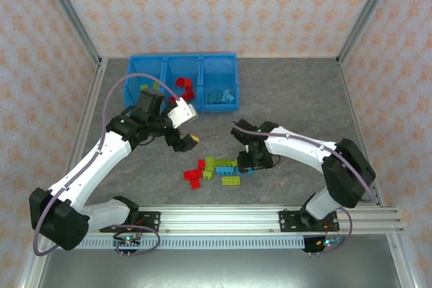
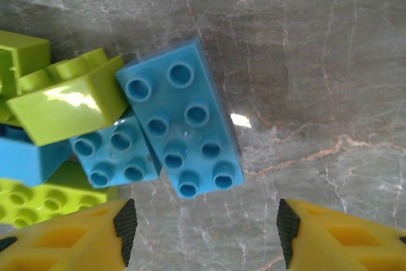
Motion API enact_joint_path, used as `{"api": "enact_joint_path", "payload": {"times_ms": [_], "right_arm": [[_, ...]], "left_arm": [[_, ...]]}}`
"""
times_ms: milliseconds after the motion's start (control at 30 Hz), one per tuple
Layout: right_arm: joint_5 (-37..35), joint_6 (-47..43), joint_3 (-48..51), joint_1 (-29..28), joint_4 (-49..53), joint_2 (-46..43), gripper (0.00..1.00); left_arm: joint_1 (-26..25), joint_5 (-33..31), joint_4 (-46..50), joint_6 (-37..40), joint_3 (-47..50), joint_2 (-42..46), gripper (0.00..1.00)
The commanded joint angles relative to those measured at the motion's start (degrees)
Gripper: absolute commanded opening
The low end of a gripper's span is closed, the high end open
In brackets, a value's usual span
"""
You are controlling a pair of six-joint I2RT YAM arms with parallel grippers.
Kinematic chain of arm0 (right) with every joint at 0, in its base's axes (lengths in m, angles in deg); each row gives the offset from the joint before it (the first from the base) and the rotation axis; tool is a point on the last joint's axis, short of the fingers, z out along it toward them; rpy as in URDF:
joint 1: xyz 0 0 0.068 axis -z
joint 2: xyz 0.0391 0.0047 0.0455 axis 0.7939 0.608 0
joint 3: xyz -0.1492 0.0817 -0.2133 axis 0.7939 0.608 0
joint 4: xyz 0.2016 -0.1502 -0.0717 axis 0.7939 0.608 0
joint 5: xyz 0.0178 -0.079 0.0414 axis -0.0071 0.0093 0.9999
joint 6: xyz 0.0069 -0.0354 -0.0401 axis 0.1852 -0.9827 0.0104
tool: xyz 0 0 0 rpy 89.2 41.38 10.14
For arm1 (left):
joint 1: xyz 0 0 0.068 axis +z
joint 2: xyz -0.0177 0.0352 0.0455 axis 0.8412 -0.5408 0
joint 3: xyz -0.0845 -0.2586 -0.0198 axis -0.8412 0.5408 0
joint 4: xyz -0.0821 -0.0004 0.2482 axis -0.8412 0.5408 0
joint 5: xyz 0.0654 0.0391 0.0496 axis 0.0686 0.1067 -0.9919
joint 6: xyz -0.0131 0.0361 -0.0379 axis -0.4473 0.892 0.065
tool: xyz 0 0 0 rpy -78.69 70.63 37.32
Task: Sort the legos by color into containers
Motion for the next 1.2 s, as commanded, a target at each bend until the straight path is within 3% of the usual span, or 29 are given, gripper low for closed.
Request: {"api": "enact_joint_path", "payload": {"times_ms": [0,133,300,367,467,600,767,933,1167], "right_arm": [[-3.0,-1.5,1.4,-0.3,-2.4,2.0,0.60],[-2.8,-2.5,1.5,-0.7,-4.3,5.6,0.54],[-3.1,-2.4,2.0,-1.0,-5.4,6.6,0.36],[-3.2,-2.1,2.5,-1.0,-5.4,5.4,0.33],[-4.1,-2.0,3.3,-1.0,-4.7,3.5,0.33],[-0.7,-2.4,3.7,-1.0,-5.1,3.2,0.47],[2.9,-3.1,6.3,-1.0,-6.7,3.2,0.50],[-2.9,-3.5,5.2,-1.0,-7.4,5.3,0.48],[-3.2,-2.2,3.8,-1.0,-8.7,9.8,0.39]], "left_arm": [[-0.3,5.2,0.1,10.2,2.1,0.0,1.00],[-0.3,4.2,-3.1,9.8,5.2,-0.8,1.00],[-0.2,3.3,-7.6,8.0,7.3,-1.1,1.00],[-0.2,2.7,-8.4,7.8,7.8,-1.1,1.00],[-0.2,2.1,-10.5,7.0,9.0,-0.9,1.00],[-0.1,1.3,-12.7,6.3,9.9,-1.1,1.00],[-0.1,1.4,-15.1,4.9,11.0,-1.6,1.00],[-0.2,2.0,-16.4,4.2,11.3,-2.0,1.00],[0.0,1.2,-16.4,4.2,11.6,-2.1,1.00]]}}
